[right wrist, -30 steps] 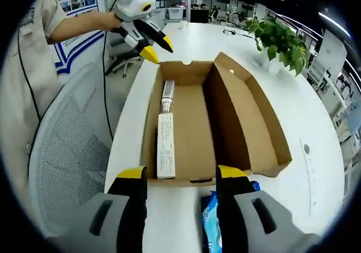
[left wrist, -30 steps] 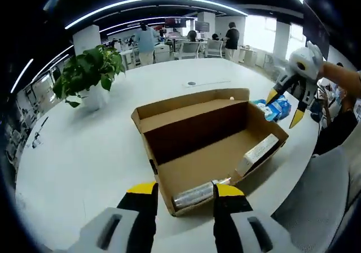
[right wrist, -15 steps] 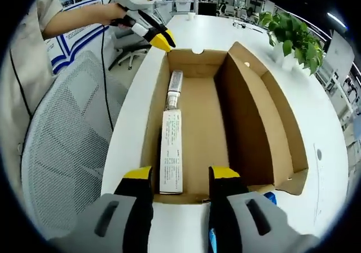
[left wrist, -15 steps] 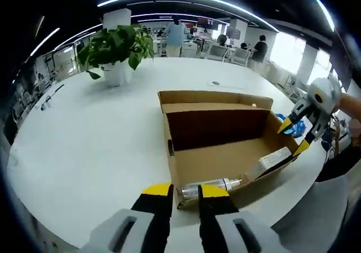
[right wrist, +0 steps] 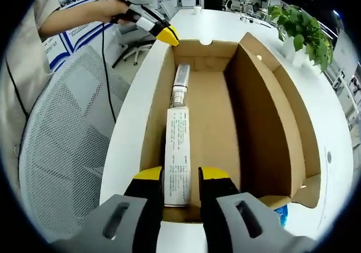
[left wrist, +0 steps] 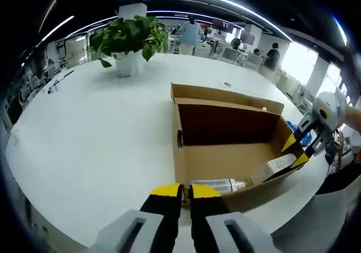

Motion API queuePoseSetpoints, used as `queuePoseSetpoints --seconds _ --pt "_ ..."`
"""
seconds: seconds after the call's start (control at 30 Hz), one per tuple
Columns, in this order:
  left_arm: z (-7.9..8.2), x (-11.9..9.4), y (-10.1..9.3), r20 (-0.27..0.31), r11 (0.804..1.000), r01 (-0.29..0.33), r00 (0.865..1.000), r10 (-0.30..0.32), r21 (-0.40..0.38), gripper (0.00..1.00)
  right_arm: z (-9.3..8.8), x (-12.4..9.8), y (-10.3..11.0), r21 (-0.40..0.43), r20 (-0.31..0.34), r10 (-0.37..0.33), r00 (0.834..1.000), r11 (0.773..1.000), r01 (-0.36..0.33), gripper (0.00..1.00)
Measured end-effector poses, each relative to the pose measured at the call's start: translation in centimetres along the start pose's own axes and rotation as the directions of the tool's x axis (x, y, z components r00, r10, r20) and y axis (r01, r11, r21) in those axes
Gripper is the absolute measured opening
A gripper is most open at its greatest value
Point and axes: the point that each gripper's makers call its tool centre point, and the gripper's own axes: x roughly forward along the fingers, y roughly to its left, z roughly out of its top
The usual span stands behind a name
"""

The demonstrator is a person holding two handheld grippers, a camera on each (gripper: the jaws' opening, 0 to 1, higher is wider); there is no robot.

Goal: Operate the shoe box by opening the lid, removing the specified soft item, and placing it in the target area until the item is outside and the box remains undamaged.

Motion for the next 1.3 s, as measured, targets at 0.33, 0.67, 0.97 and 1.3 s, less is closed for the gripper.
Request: queuePoseSetpoints --seconds 0.33,0.67,0.97,1.3 --pt "0.1 0.0 -0.3 0.011 1.0 -0.012 1.0 0.012 -0.014 0.04 0.0 0.3 0.2 0.001 -0.015 -0.009 1.0 1.0 0.009 0.16" --pt "0.0 -0.1 -0.2 -0.001 1.0 -0.022 1.0 0.022 0.003 0.04 1.0 -0.9 0.4 -0.025 0.018 -0.039 0.999 0.999 0.04 0.15" --pt "-0.1 -0.2 -0.4 -0.004 1.0 -0.023 1.0 0.024 0.014 0.04 2.9 -3.0 0.8 -0.071 0.065 -0.067 0.996 0.995 0.071 0.15" --pt "-0.2 -0.3 -0.5 -0.013 0.999 -0.027 1.0 0.028 0.029 0.04 4.4 -5.8 0.7 -0.106 0.106 -0.101 0.989 0.988 0.113 0.15"
